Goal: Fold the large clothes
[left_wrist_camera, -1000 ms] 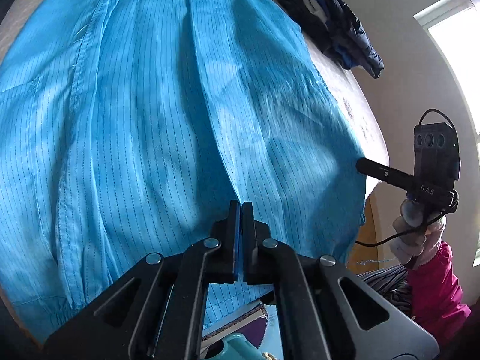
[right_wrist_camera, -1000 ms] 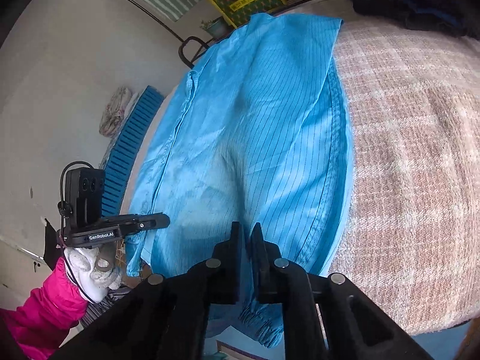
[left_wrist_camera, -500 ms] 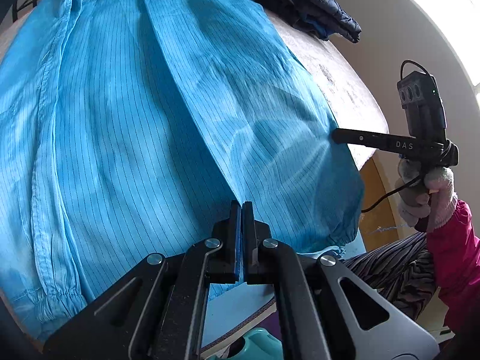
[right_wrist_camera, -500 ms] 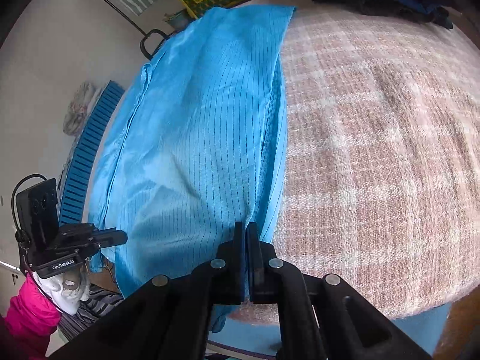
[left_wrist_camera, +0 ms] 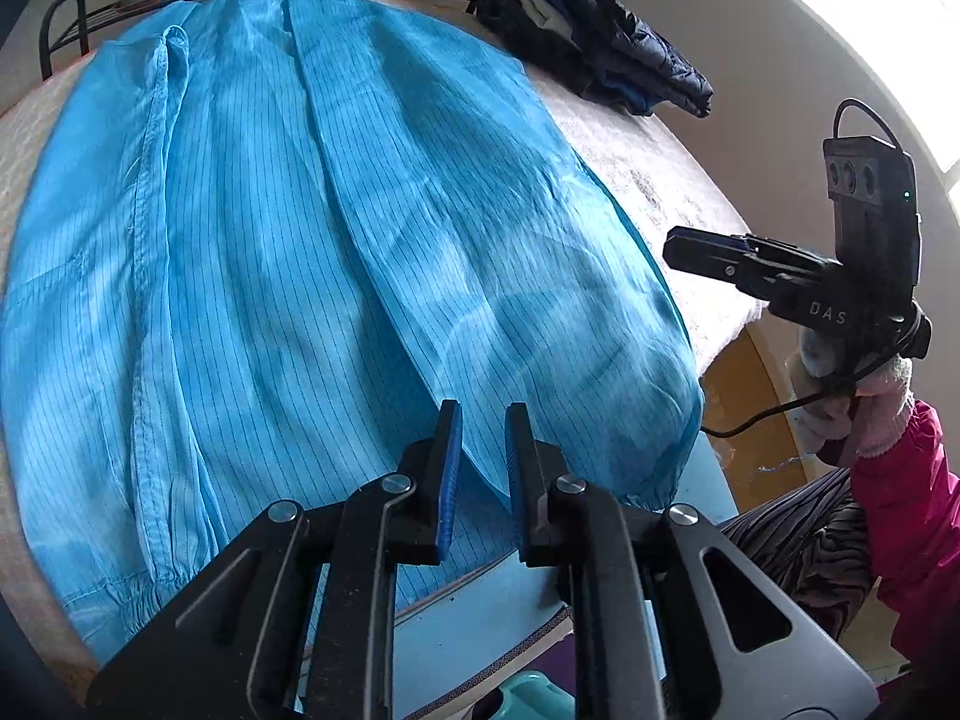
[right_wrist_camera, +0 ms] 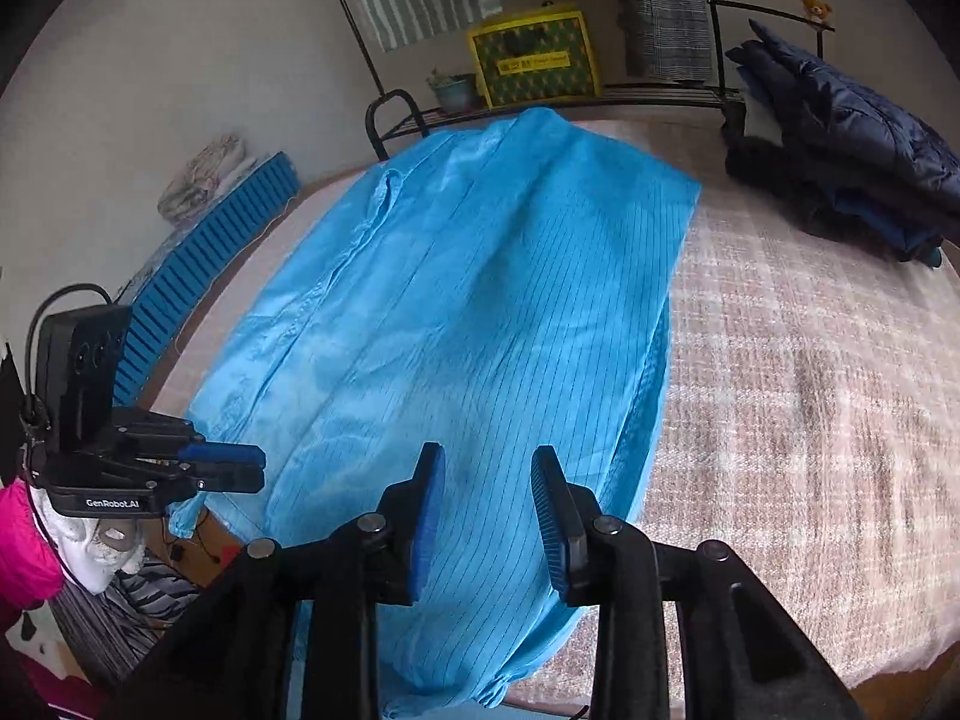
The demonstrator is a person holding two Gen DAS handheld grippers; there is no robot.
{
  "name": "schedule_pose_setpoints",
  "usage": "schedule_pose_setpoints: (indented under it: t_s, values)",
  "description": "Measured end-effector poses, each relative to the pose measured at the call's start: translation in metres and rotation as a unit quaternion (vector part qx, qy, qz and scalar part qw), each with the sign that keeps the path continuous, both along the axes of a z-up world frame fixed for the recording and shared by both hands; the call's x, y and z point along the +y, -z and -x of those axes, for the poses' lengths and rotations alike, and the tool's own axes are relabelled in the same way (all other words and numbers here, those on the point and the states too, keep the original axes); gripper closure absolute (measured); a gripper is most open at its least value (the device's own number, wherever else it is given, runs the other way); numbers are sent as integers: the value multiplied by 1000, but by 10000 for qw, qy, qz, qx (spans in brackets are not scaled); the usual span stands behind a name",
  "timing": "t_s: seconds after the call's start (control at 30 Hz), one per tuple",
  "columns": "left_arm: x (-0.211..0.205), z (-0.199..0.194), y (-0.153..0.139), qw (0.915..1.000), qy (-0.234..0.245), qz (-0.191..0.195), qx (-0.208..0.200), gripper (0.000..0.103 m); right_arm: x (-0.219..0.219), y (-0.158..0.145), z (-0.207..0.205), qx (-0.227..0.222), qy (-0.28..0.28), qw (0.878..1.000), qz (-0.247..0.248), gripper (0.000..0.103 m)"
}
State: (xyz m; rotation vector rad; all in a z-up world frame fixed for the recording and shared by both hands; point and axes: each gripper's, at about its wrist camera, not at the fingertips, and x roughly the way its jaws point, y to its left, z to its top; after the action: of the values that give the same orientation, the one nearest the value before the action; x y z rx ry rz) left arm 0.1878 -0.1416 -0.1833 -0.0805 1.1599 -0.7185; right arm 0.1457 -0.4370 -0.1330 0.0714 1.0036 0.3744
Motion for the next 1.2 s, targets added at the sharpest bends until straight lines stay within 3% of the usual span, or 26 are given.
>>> schedule_pose_setpoints:
  t_s: [0.07,0.17,0.27,0.33,0.5,0.53,0.57,0.67,0.7,0.77,0.87,1.03,1.1,1.13,1.17,1.2]
  values:
    - [-9,-5,4,9999,-24,74,68,90,2,15,-5,133,9,9999,108,71]
    - [-26,-8,16,9997,110,40,194,90,-9,38,-11,529,82,9984,-163,75]
    - [-43,-9,35,9988,188,-22,456,90,-18,55,-16,700,381,9933,840,86]
    - [-52,-7,39,9989,213,0,418,90,-30,49,-15,769,514,9934,680,85]
    - [-64,-2,38,9986,434,-82,283,90,-50,34,-15,688,643,9945,-455,53]
    - [-65,-1,38,9987,433,-85,244,90,-51,38,-18,755,707,9935,-482,53]
    - [-65,-1,38,9987,447,-110,218,90,-52,44,-23,857,782,9922,-448,54]
    - [-65,-1,38,9988,427,-110,230,90,-56,59,-33,1089,967,9871,-665,97]
    - [-65,-1,38,9988,410,-95,251,90,-58,59,-34,1156,1015,9850,-780,103]
    - [-66,0,39,9987,433,-98,240,90,-64,54,-30,1120,1124,9840,-811,103]
    - [-69,2,39,9987,471,-119,179,90,-66,50,-27,964,1122,9880,-453,103]
    - [-73,4,34,9979,612,-94,187,90,-62,55,-25,919,1098,9887,-435,103]
    - [-70,4,27,9981,601,-9,150,90,-66,47,-22,788,1067,9894,-586,93]
    - [-67,3,22,9982,579,84,149,90,-72,42,-18,666,1100,9893,-684,83]
    - [-63,1,17,9983,535,186,150,90,-76,37,-14,551,1155,9889,-757,59]
    - [-59,-1,12,9983,467,311,135,90,-82,33,-10,460,1213,9884,-787,45]
